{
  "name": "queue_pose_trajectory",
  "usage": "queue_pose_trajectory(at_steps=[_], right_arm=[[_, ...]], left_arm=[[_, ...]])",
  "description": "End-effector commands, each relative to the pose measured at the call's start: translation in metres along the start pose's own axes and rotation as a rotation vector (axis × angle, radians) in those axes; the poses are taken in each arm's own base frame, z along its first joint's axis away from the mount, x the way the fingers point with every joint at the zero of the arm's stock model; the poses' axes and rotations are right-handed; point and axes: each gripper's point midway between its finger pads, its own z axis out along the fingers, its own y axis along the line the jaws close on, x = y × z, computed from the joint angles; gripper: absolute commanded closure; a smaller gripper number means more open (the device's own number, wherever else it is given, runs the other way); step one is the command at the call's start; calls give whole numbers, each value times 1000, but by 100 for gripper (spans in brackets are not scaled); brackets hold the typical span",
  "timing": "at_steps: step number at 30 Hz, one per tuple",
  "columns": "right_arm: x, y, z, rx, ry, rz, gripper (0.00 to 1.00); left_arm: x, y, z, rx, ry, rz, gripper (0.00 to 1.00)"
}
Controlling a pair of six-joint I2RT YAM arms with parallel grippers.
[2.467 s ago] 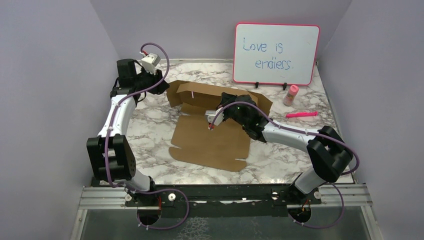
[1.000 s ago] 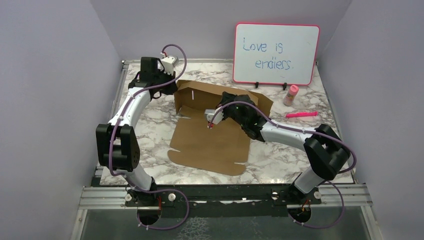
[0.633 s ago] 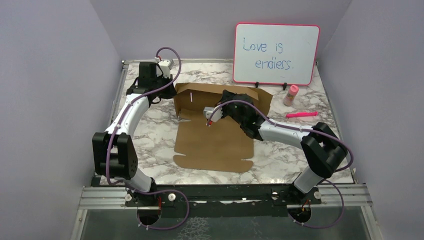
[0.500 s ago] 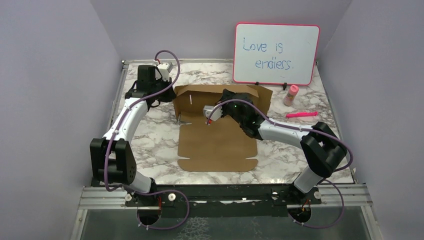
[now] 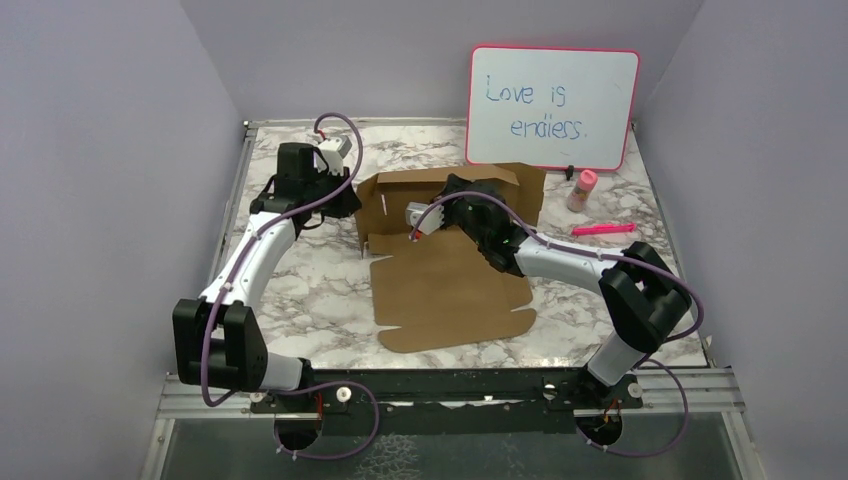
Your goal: Fold the paper box
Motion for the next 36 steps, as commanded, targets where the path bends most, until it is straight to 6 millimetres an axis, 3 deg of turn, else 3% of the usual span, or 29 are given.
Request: queue_pose_trajectory(at_steps=[1,12,15,19,24,36], right_arm=[[-21,-5,8,23,-76,24,99],[-18,-5,3,50,-67,27,99],[-16,0,1,50,-66,22,99],[-16,8,-3,48,-74,-13,99],[-16,10,-6,64,-80,-34,99],[-31,19,-22,52,-154,-140,99]], left_arm=[[11,-52,-3,191,28,-34,88],[-15,-59,-8,123,-108,-232,83],[-10,-44,-9,42,-156,-249,76],[8,-25,-9,-57,-165,-272,75],[21,-44,-3,65,-171,-326,73],[28,-70,1,148,-228,-316,72]])
